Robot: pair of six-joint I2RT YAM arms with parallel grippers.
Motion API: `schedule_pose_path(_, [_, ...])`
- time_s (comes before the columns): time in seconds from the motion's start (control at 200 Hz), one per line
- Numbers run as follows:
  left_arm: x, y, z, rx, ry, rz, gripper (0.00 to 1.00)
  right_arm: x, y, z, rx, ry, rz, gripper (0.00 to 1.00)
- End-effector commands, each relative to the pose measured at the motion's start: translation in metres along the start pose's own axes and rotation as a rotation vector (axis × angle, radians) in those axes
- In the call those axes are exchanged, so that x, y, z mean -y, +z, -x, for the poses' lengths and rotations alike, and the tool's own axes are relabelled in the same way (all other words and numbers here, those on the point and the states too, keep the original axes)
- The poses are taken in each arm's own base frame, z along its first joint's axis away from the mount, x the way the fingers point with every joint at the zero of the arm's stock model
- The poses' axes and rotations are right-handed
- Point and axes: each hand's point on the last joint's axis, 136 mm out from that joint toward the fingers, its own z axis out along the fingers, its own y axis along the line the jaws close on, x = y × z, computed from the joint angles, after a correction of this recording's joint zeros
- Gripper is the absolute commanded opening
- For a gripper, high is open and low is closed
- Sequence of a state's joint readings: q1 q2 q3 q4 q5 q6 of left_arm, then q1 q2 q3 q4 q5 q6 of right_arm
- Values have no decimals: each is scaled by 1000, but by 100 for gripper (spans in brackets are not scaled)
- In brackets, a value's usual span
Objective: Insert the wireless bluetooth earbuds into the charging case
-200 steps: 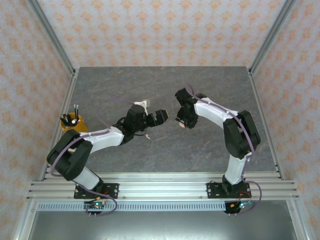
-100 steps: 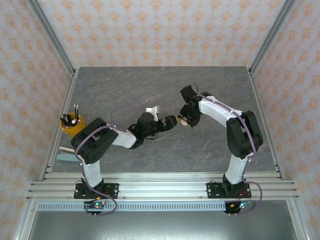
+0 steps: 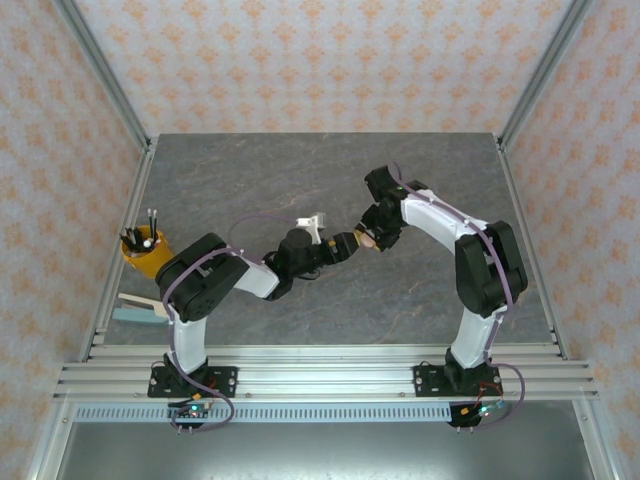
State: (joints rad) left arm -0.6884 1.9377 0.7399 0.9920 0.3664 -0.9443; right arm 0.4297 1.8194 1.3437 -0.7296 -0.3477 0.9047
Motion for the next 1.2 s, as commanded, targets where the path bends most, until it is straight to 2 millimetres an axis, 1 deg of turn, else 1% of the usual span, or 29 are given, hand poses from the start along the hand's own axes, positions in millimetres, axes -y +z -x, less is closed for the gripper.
schedule_pose_path(0.0, [14,8,2,31,-8,-60,81,-14,-13,7,16,27,52,43])
schedule_pose_path(0.155, [15,14,1,34,-16,-69,80,-15,-12,6,8,41,58,43])
schedule_pose_path(0.34, [17,20,5,51,-22,-78,78,-17,-13,6,4,48,66,43])
schedule_pose_path(0.485, [21,27,8,53,-27,-93,76,-18,-13,5,-2,52,71,43])
schedule_pose_path(0.646, [21,35,8,50,-32,-100,73,-18,-14,6,0,56,74,43])
schedule_pose_path(1.011, [21,44,11,62,-42,-109,69,-17,-15,5,-15,68,85,42])
schedule_pose_path(1.196, [23,47,15,78,-48,-117,65,-18,-15,3,-24,75,93,42])
